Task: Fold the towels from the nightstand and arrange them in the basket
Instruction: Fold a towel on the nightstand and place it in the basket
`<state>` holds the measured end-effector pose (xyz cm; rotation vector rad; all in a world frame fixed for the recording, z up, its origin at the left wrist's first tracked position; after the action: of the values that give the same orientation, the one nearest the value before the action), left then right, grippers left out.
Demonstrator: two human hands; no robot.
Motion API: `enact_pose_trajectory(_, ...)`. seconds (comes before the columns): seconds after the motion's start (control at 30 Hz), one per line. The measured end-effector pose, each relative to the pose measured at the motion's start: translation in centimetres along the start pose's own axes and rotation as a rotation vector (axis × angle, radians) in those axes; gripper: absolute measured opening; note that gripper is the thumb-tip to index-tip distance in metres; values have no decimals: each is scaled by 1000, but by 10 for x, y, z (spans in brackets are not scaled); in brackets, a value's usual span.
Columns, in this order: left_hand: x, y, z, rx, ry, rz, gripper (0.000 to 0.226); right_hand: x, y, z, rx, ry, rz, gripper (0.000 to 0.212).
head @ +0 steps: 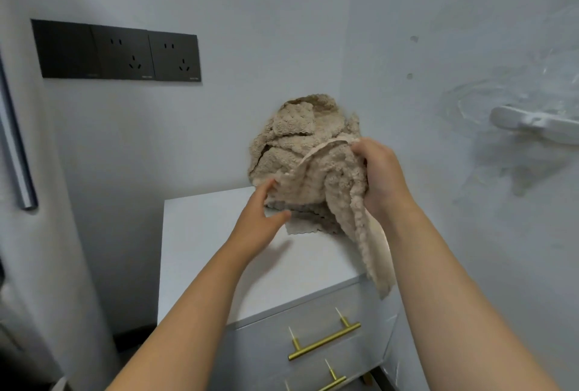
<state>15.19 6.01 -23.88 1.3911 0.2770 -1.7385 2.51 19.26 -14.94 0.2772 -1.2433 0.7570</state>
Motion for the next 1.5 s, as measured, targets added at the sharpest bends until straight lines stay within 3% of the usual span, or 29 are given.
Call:
enact_pose_trajectory(0.13,-23,-1,-3,-16,-78,12,92,14,-5,-14,109,-43,57,41)
enact_pose_trajectory(0.23,-24,-3,0,-46,-154,200,54,17,-2,-24,135,-77,108,52)
enact_pose_trajectory(0.3,-25,2,-2,-125,-92,218,17,15,2,-29,123,-110,124,40)
enact_pose_trajectory(0.33,-24,4,-3,-158,-26,178,12,16,4,-31,104,-112,101,29)
enact_pose_trajectory(0.4,-25,7,-4,-152,82,-10,14,20,9,-32,53,-84,63,9)
enact_pose_trajectory(0.5,-35,4,-6,48,177,-550,7,27,13,-32,38,-129,208,20)
enact_pose_trajectory(0.6,-52,4,-17,336,190,-995,50,33,7,-37,159,-274,442,26)
enact_pose_trajectory(0.67,-65,14,-23,387,126,-1104,43,38,3,-38,223,-340,532,27)
enact_pose_trajectory(0.77,-67,27,-18,314,124,-878,40,31,21,-30,62,-293,304,20)
enact_pose_trajectory(0.83,-47,39,-8,150,215,-374,29,23,45,-21,-165,-138,-181,15)
enact_pose_trajectory(0.9,-32,53,0,-28,187,258,10,13,55,-14,-237,7,-608,25)
enact_pose_trajectory(0.97,-21,54,2,-102,150,581,30,-6,58,-8,-203,24,-807,39)
enact_pose_trajectory(1.03,-6,54,2,-164,176,634,34,-19,61,-3,-211,10,-896,44)
enact_pose_trajectory(1.13,12,57,3,-230,238,714,17,-33,64,0,-235,-31,-910,42)
enact_pose_trajectory(1.2,18,63,2,-280,264,787,17,-43,65,1,-231,-91,-854,38)
enact_pose_trajectory(1.3,31,67,1,-274,318,834,36,-64,57,5,-126,-225,-658,8)
enact_pose_trajectory(1.4,47,73,6,-243,387,746,31,-76,48,10,-37,-260,-844,47)
enact_pose_trajectory(1.5,58,77,12,-217,439,600,24,-76,45,16,-121,-118,-1013,18)
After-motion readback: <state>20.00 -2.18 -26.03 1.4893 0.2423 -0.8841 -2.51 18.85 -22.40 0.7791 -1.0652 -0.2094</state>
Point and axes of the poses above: each hand's wrist, its own z-axis towards the middle knuckle, its own y-axis out of the back of the hand, x = y × z, the point moved 6 cm from there along z, towards the middle knuckle
